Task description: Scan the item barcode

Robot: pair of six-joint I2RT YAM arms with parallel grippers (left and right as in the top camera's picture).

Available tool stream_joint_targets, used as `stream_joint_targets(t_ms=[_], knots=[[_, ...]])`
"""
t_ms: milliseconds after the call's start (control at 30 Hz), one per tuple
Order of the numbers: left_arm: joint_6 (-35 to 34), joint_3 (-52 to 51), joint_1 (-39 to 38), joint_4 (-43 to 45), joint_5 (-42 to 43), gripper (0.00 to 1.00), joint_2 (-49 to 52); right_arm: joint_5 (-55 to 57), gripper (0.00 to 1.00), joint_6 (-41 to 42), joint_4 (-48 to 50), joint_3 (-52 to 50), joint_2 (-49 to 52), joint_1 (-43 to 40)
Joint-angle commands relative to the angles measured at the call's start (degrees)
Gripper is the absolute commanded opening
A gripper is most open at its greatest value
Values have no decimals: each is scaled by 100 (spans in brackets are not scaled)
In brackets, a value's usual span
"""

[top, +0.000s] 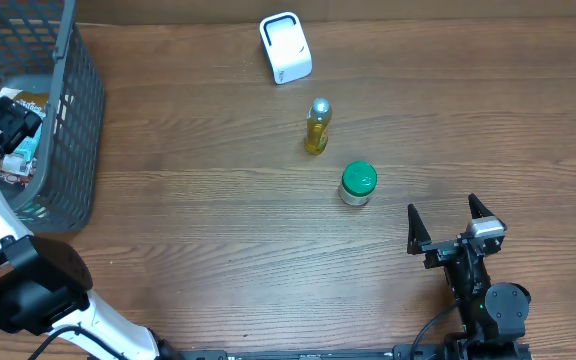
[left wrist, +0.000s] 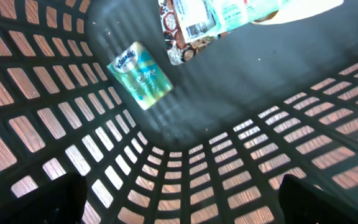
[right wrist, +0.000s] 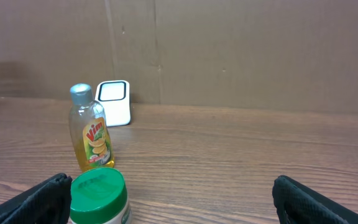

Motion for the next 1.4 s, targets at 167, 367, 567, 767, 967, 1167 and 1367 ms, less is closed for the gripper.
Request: stream_joint_targets(t_ms=[167,367,567,767,967,1167,1367], knots=[[-59,-153,20,17,-13,91,57,-35,100,-13,28,-59,-42,-7],[-138,-203,20,42,-22,83,57,-35,100,-13,31,-59,-42,-7],[-402,-402,26,107,-549,84,57,-35,100,-13,28,-59,-42,-7],[-483,-837,142,551,-616,87,57,-35,100,-13,31,-59,-42,-7],[-507,-1058,304,839,-597,87,57,-35,100,-13,28,-59,-42,-7],[-511,-1062,330,946,-599,87,57,-35,100,-13,31,-59,-42,-7],[-511,-1064,330,1045,-605,87,57,-35,100,-11,28,-59,-42,-7]])
